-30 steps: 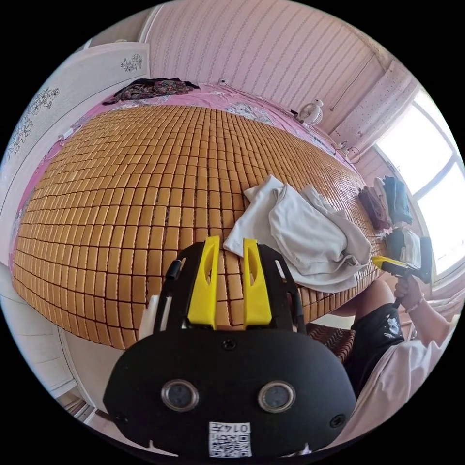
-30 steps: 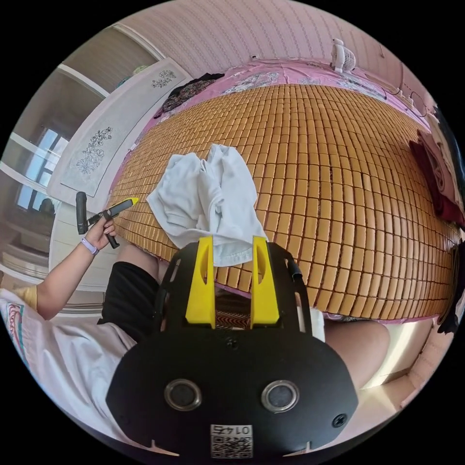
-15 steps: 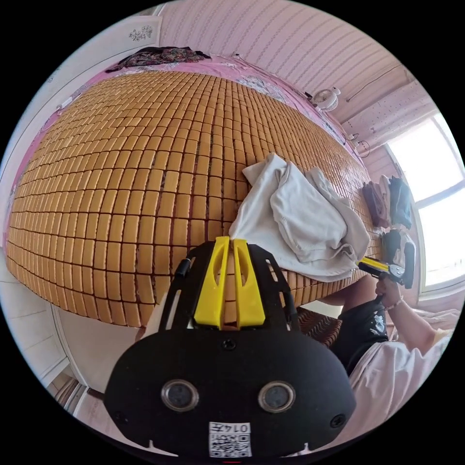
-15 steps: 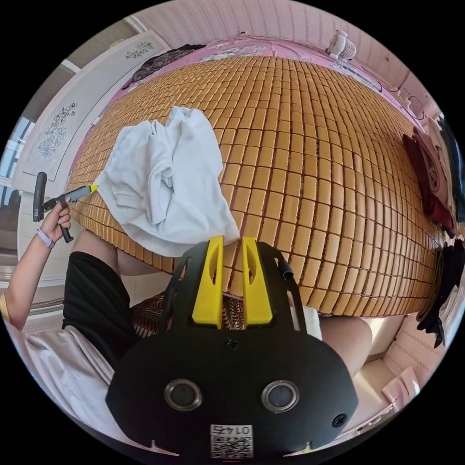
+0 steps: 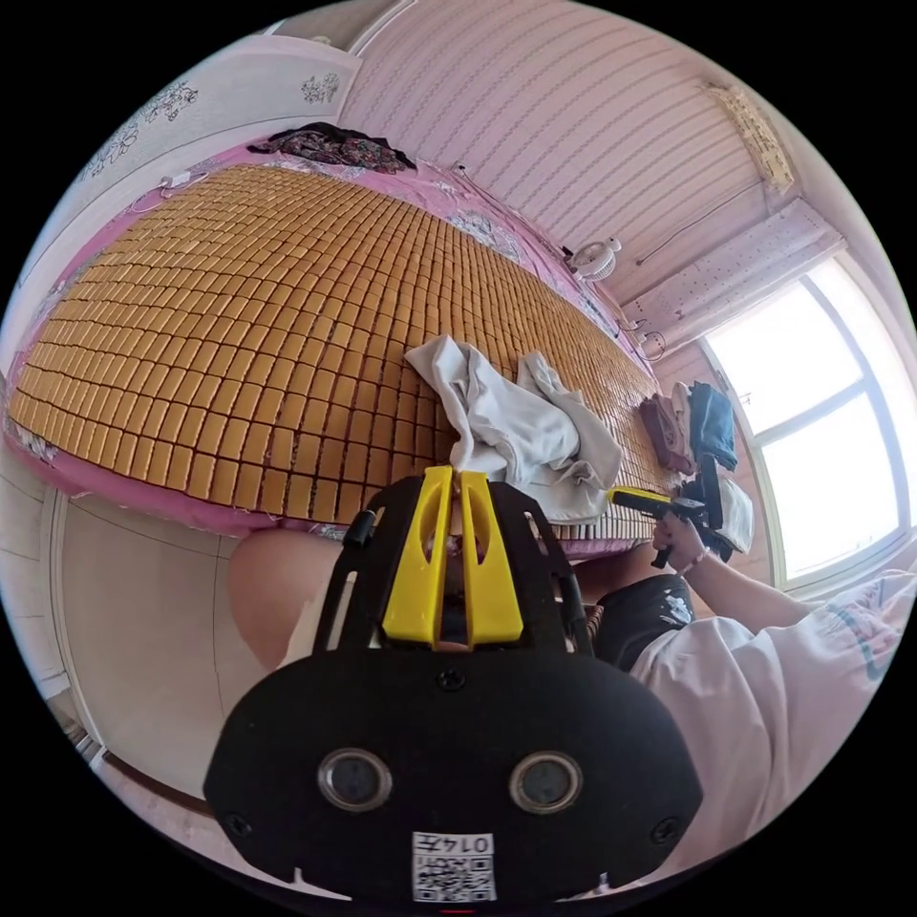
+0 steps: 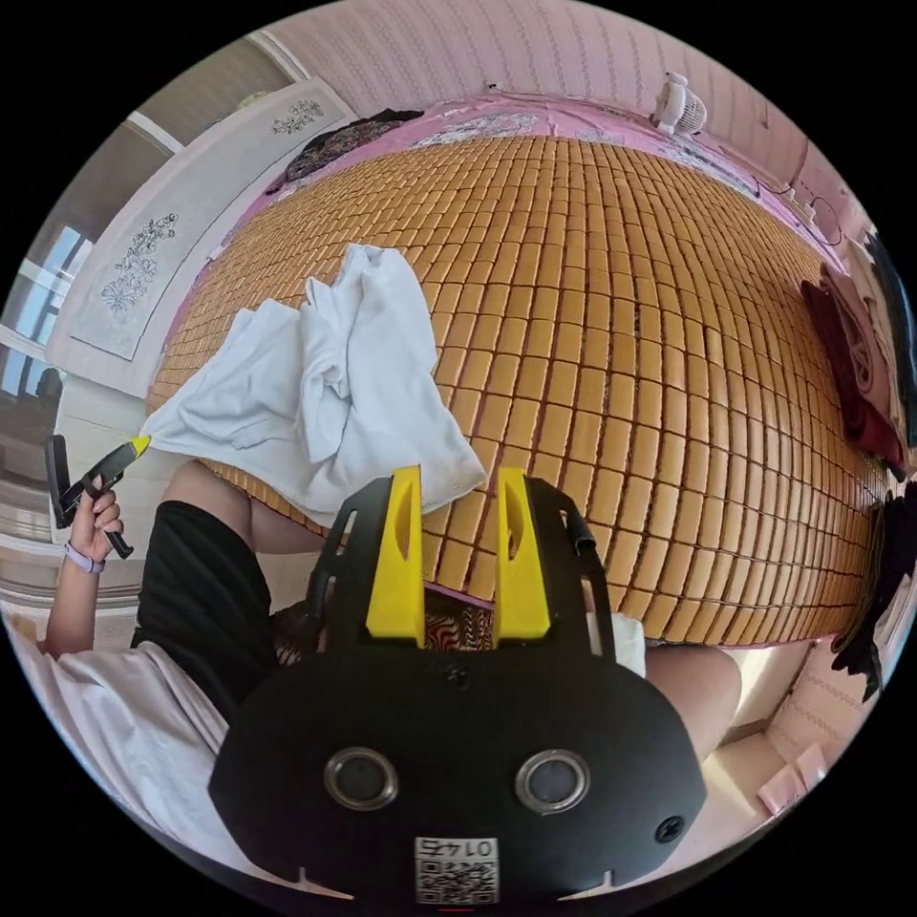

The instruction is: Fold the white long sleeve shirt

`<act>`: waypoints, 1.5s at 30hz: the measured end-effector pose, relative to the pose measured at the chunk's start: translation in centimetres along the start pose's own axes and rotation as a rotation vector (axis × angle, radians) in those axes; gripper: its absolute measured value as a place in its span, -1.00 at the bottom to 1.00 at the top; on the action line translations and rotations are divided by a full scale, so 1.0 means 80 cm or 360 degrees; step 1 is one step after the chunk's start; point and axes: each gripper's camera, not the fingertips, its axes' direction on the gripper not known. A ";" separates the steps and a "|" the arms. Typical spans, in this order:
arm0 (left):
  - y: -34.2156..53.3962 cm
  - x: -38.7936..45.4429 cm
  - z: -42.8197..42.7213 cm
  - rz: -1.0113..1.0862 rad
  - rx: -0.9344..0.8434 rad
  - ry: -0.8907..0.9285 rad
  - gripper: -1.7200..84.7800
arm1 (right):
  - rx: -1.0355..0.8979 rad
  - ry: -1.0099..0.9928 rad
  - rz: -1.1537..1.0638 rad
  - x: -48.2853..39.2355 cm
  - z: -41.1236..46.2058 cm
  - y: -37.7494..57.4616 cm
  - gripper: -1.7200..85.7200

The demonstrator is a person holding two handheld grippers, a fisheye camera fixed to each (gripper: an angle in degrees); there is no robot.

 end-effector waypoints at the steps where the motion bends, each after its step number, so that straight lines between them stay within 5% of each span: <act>1: 0.004 0.005 -0.009 -0.0004 0.0019 0.0006 -0.98 | -0.0030 0.0015 -0.0034 -0.005 0.007 0.000 -0.73; 6: 0.021 0.028 -0.054 0.0030 0.0086 0.0013 -0.98 | -0.0079 0.0368 -0.0400 -0.049 0.025 0.031 -0.90; 10: 0.022 0.064 -0.117 0.0156 0.0250 0.0058 -0.98 | -0.0104 0.0184 -0.0415 -0.040 0.008 0.057 -0.94; 16: -0.029 0.153 -0.254 0.0505 0.0620 0.0011 -0.98 | 0.0430 -0.0277 -0.0285 0.024 -0.156 0.072 -0.96; 25: -0.034 0.311 -0.532 0.0820 0.1491 0.0021 -0.98 | 0.1371 -0.0182 -0.0622 0.007 -0.483 0.121 -0.96; 33: 0.047 0.408 -0.690 0.0992 0.2012 0.0193 -0.98 | 0.2261 -0.0009 -0.0742 -0.052 -0.674 0.303 -0.96; 40: 0.126 0.454 -0.770 0.1123 0.2363 0.0312 -0.98 | 0.2287 0.0134 -0.0820 -0.069 -0.709 0.380 -0.97; 45: 0.156 0.500 -0.829 0.1307 0.2628 0.0298 -0.98 | 0.2650 0.0137 -0.1013 -0.095 -0.781 0.458 -0.96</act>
